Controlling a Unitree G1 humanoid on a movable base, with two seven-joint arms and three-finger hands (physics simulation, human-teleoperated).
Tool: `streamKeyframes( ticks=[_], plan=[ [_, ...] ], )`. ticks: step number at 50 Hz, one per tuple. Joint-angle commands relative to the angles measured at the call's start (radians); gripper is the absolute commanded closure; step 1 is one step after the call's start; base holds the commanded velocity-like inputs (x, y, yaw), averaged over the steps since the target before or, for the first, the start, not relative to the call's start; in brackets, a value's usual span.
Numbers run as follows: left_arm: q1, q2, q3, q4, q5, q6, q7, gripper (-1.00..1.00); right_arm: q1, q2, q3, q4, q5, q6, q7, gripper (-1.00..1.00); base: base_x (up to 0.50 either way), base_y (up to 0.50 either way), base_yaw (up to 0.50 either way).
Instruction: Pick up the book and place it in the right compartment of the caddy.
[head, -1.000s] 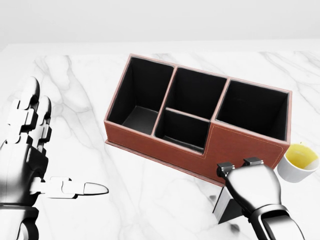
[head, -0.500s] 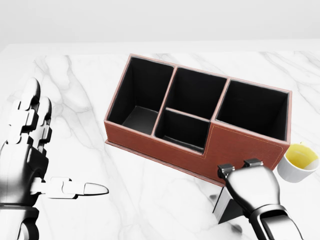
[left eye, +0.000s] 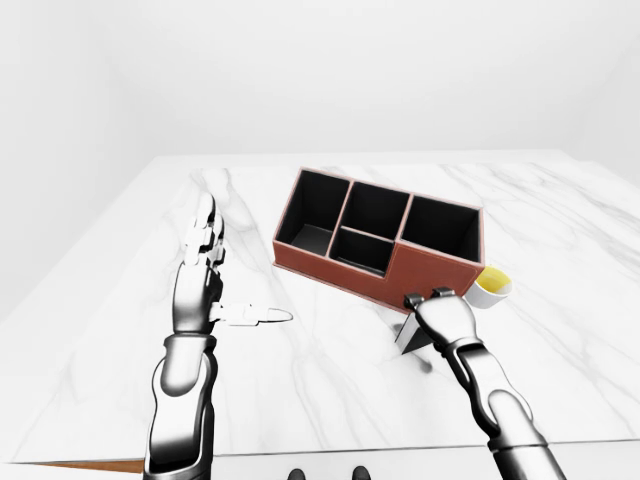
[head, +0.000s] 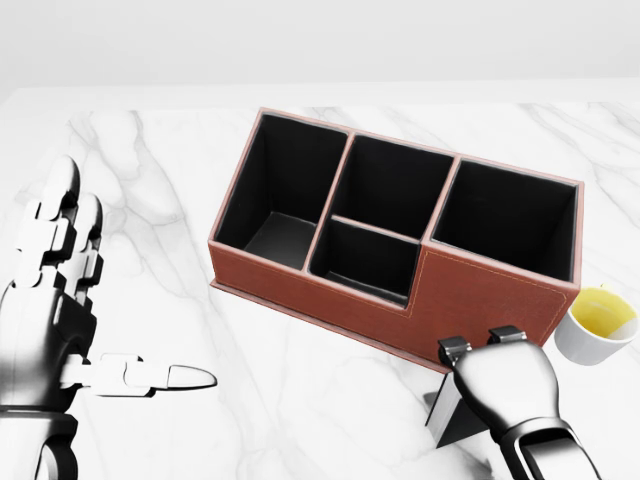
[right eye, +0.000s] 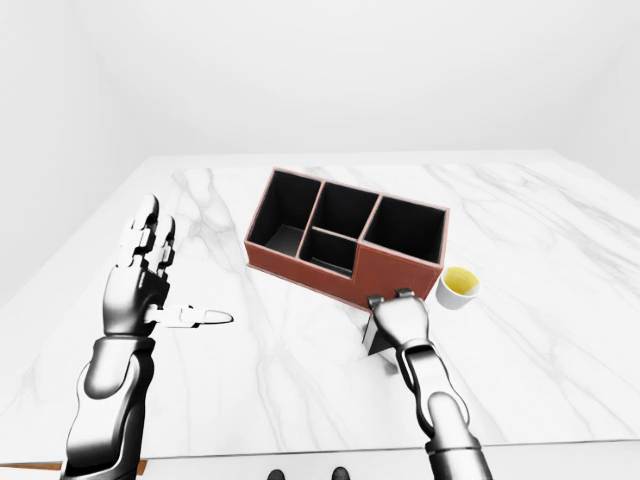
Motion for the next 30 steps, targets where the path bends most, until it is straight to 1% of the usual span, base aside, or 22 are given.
streamKeyframes(
  ticks=[1, 15, 17, 18, 20, 21, 22, 30],
  plan=[
    [-0.001, 0.000, 0.001, 0.000, -0.001, 0.003, 0.002, -1.00, 0.005, -0.006, 0.005, 0.045, -0.024, 0.000, -0.020, -0.21, 0.00, 0.00, 0.00],
    [0.000, 0.000, 0.000, 0.004, 0.000, 0.002, 0.001, -1.00, -0.018, -0.008, 0.020, 0.107, -0.037, 0.000, -0.053, -0.22, 0.00, 0.00, 0.00],
    [0.000, 0.000, 0.000, 0.003, -0.001, 0.002, 0.000, -1.00, -0.019, -0.009, 0.023, 0.117, -0.043, 0.000, -0.057, -0.17, 0.00, 0.00, 0.00],
    [0.001, 0.000, 0.000, 0.002, -0.001, 0.002, 0.000, -1.00, -0.016, -0.010, 0.023, 0.118, -0.041, 0.000, -0.053, -0.04, 0.00, 0.00, 0.00],
    [0.001, 0.000, 0.000, 0.002, 0.001, 0.002, 0.000, -1.00, -0.011, -0.012, 0.026, 0.119, -0.044, 0.000, -0.055, 0.42, 0.00, 0.00, 0.00],
    [0.001, 0.000, 0.000, 0.002, 0.000, 0.002, 0.000, -1.00, -0.009, -0.011, 0.026, 0.118, -0.039, 0.000, -0.052, 0.77, 0.00, 0.00, 0.00],
    [0.001, 0.000, 0.000, 0.002, 0.000, 0.002, 0.000, -1.00, -0.001, -0.013, 0.027, 0.111, -0.040, 0.000, -0.031, 1.00, 0.00, 0.00, 0.00],
    [0.001, -0.001, -0.001, -0.001, -0.005, 0.006, -0.001, -1.00, 0.008, -0.003, 0.030, 0.077, -0.013, 0.000, -0.053, 1.00, 0.00, 0.00, 0.00]
  ],
)
